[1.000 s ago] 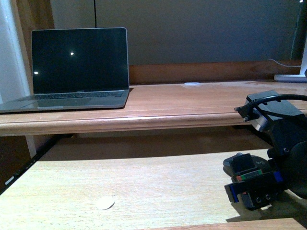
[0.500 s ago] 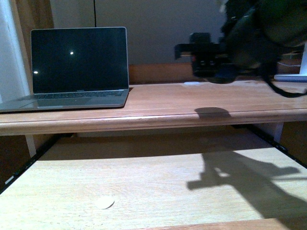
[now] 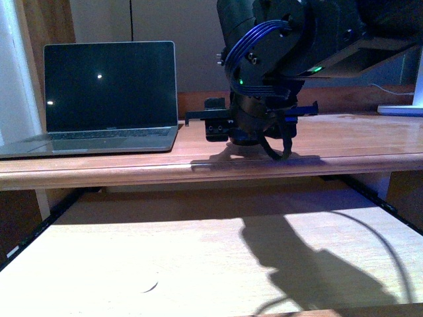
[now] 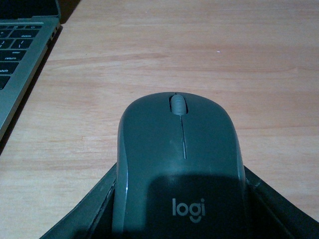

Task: Place mouse

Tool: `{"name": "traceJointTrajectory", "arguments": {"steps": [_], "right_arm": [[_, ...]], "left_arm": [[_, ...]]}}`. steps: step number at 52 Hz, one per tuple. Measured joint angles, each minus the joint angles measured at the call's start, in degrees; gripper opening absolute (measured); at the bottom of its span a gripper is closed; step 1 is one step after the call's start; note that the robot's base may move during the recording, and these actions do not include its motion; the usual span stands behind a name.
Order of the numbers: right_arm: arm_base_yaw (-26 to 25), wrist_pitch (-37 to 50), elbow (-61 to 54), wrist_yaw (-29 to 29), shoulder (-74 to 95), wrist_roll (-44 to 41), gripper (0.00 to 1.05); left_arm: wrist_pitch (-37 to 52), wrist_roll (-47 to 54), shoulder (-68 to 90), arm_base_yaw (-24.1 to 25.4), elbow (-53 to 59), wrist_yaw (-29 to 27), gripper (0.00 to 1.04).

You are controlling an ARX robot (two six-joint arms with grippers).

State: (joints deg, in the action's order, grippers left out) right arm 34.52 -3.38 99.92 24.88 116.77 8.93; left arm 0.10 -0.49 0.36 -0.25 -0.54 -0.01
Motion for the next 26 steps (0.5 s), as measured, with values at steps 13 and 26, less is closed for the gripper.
{"name": "traceJointTrajectory", "arguments": {"steps": [13, 26], "right_arm": [[0.7, -1.1, 2.8, 0.1, 2.4, 0.5, 0.67], [-0.3, 5.1, 1.3, -1.2, 0.9, 2.3, 0.99]], "left_arm": [[0.0, 0.0, 0.0, 0.0, 0.0, 0.0, 0.73], [0.0, 0.1, 0.0, 0.0, 0.0, 0.0, 0.96]]}}
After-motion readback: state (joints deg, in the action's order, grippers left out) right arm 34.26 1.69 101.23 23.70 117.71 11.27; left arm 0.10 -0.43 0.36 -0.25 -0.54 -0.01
